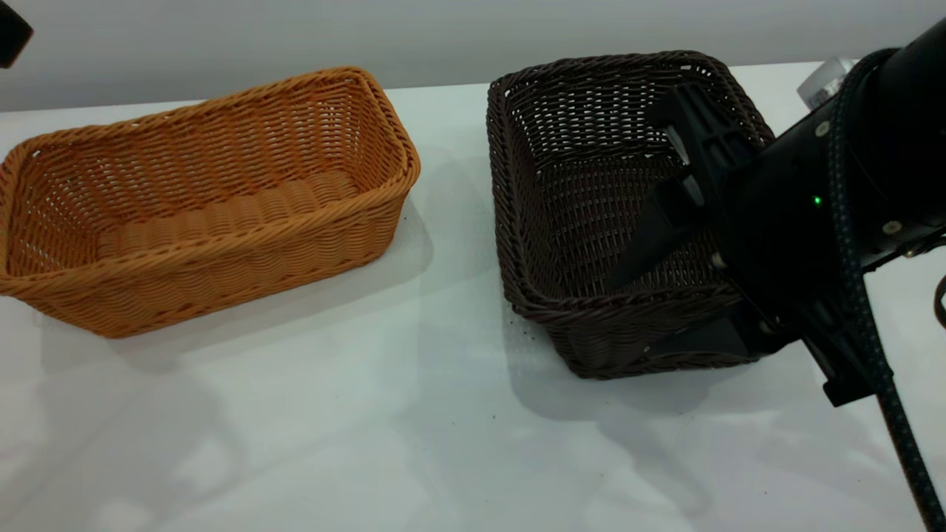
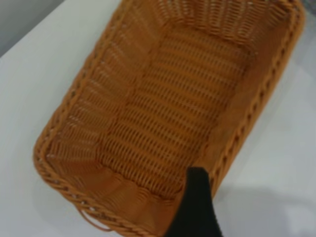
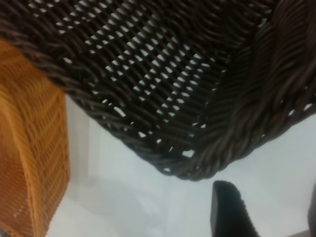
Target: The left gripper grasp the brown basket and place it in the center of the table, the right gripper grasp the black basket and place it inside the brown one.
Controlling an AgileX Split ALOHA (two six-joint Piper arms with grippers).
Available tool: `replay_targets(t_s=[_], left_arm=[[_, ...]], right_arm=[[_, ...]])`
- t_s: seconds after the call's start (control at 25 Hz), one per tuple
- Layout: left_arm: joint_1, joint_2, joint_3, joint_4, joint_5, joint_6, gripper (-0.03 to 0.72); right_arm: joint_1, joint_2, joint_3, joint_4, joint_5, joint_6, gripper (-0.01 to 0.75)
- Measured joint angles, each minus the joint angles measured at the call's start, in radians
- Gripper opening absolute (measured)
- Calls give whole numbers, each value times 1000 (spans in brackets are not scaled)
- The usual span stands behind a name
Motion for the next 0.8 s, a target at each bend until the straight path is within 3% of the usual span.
replay_targets(t_s=[0.4,0.8], left_arm=[[-3,0,0,3,3,0,524],[-3,0,0,1,19,0,525]], right_arm=[[0,91,-7,44,-36,-3,343],[0,189,-140,44,-5,-48,343]])
